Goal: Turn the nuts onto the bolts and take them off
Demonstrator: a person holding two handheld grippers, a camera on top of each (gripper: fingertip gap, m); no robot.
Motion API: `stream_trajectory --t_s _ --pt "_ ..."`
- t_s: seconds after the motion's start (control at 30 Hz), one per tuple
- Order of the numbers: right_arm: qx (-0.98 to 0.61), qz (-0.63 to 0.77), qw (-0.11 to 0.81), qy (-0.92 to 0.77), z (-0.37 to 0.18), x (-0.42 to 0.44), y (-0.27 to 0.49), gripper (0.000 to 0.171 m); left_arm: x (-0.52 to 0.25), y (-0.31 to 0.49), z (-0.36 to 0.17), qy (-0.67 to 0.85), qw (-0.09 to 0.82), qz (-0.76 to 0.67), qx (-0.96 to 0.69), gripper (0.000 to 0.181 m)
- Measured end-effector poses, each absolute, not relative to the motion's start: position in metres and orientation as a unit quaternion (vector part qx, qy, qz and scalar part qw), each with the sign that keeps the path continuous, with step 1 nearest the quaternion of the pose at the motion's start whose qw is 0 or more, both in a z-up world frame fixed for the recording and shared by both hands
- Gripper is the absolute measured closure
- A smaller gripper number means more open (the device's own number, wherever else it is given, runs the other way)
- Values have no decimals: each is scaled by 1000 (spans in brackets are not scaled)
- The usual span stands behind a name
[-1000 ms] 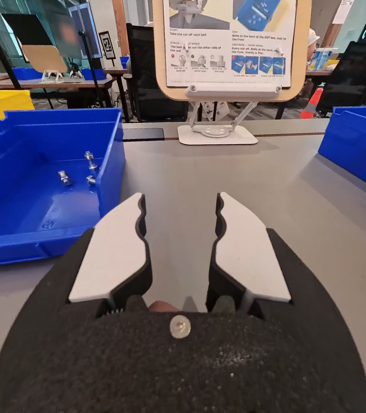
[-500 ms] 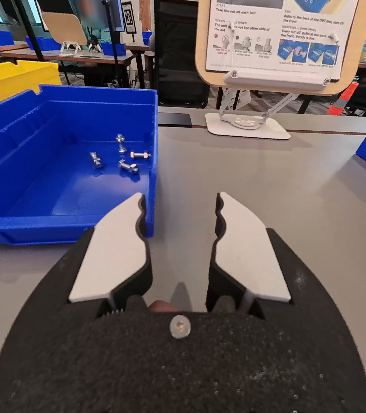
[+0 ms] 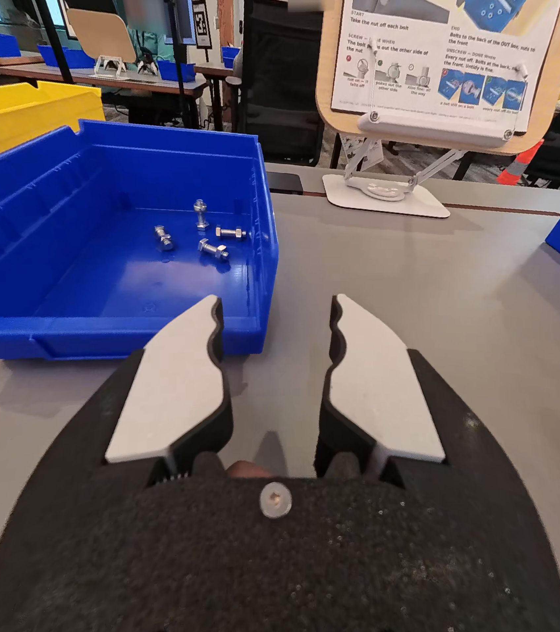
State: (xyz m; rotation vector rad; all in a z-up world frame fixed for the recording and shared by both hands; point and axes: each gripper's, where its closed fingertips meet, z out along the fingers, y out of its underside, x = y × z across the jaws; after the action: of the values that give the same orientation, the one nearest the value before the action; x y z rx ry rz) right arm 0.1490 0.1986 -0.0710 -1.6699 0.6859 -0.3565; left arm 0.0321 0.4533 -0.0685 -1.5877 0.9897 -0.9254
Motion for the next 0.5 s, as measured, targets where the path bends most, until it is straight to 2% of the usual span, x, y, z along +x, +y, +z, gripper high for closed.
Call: stream_trajectory --t_s 0.27,0.37,0.5 --pt "-726 -147 596 310 -79 159 191 129 33 455 -54 456 483 -384 -641 117" --pt "-725 -131 601 310 -80 159 192 131 34 497 -23 503 520 -310 -617 117" --pt "-725 -121 606 305 -79 162 193 132 61 565 -18 579 464 -243 -625 116"
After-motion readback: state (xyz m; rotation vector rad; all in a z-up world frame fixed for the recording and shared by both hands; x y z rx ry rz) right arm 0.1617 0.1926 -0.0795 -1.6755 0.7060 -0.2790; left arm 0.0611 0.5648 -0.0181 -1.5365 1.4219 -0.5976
